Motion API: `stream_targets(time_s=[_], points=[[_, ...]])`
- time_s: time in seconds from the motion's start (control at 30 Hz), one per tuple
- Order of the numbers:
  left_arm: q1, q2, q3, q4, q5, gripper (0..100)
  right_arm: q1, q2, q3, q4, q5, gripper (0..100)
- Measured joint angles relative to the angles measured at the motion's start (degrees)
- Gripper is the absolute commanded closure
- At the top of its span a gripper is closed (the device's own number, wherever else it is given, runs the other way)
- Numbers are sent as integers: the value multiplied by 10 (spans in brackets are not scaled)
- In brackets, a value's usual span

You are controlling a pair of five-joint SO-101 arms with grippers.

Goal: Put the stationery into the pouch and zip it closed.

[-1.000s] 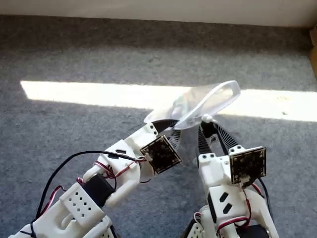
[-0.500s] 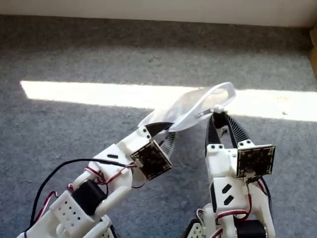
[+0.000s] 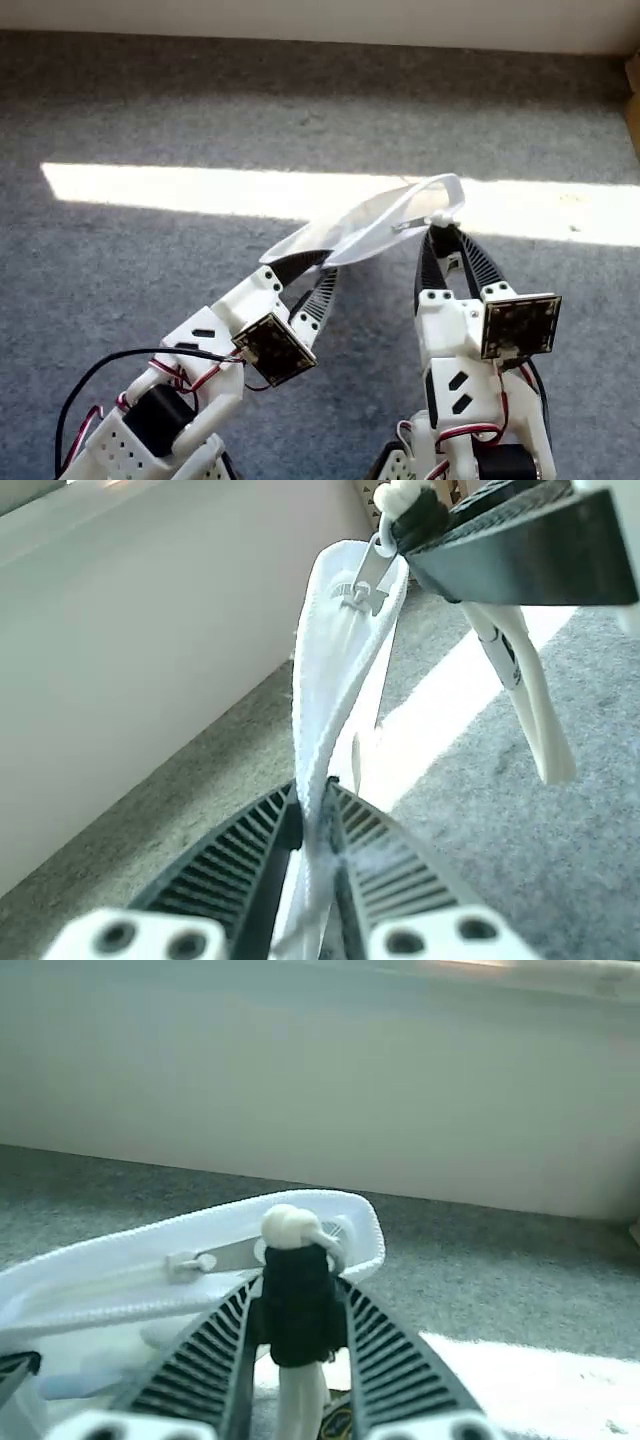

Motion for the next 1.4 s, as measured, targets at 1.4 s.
stream_targets(time_s=[1.4], points=[[-181,-18,-14,1,108,994,50,0,69,-100,-2,993]])
